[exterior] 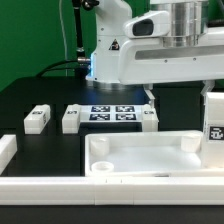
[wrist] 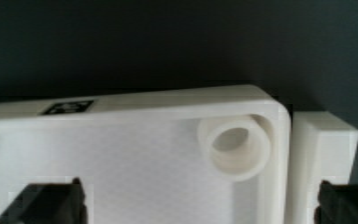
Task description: Assemble desk
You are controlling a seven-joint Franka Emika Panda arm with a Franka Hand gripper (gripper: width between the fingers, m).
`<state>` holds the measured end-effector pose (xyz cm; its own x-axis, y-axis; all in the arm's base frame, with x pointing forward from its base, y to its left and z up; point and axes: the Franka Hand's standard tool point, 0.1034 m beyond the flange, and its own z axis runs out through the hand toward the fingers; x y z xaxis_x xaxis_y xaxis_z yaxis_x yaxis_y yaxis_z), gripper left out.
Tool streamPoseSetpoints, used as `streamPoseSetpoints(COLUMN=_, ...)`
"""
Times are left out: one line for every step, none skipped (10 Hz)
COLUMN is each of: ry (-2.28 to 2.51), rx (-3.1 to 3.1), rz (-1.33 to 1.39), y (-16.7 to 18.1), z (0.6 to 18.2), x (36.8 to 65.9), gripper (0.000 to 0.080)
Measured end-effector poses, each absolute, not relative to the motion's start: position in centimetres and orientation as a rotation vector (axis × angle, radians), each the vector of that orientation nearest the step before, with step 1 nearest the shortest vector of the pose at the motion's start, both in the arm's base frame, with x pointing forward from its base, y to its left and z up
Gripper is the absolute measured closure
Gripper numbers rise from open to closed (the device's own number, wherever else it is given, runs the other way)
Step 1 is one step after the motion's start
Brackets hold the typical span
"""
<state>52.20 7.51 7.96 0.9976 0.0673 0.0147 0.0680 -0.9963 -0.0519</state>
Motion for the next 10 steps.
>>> streamPoseSetpoints(ry=-0.156, rx=-3.084, rz=0.001, y=7.4, z=7.9, x=52.0, gripper=0.0151)
streamPoseSetpoints(ry=-0.169, rx=-3.081, rz=0.051, y=6.9, z=7.4, x=51.4, gripper=0.0151)
streamPoseSetpoints(ry=-0.134, rx=-3.082, rz=0.172, y=4.6, z=5.5, x=49.1, gripper=0.0151)
streamPoseSetpoints(ry=-0.060, rx=-3.069, rz=0.335, y=4.1, z=5.1, x=47.5, gripper=0.0151)
streamPoseSetpoints(ry=-0.028, rx=-3.031, rz=0.549, y=4.2, z=5.5, x=46.7, gripper=0.0151)
streamPoseSetpoints(ry=-0.033, rx=-3.017, rz=0.612, y=4.3, z=5.3, x=47.6, gripper=0.0151)
streamPoseSetpoints(ry=-0.035, rx=-2.996, rz=0.693, y=4.5, z=5.2, x=47.2, gripper=0.0151)
streamPoseSetpoints(ry=-0.034, rx=-2.961, rz=0.806, y=4.5, z=5.2, x=46.8, gripper=0.0151)
streamPoseSetpoints(ry=-0.019, rx=-2.937, rz=0.881, y=4.5, z=4.9, x=46.6, gripper=0.0151)
streamPoseSetpoints(ry=0.031, rx=-2.877, rz=1.069, y=4.3, z=3.9, x=44.9, gripper=0.0151)
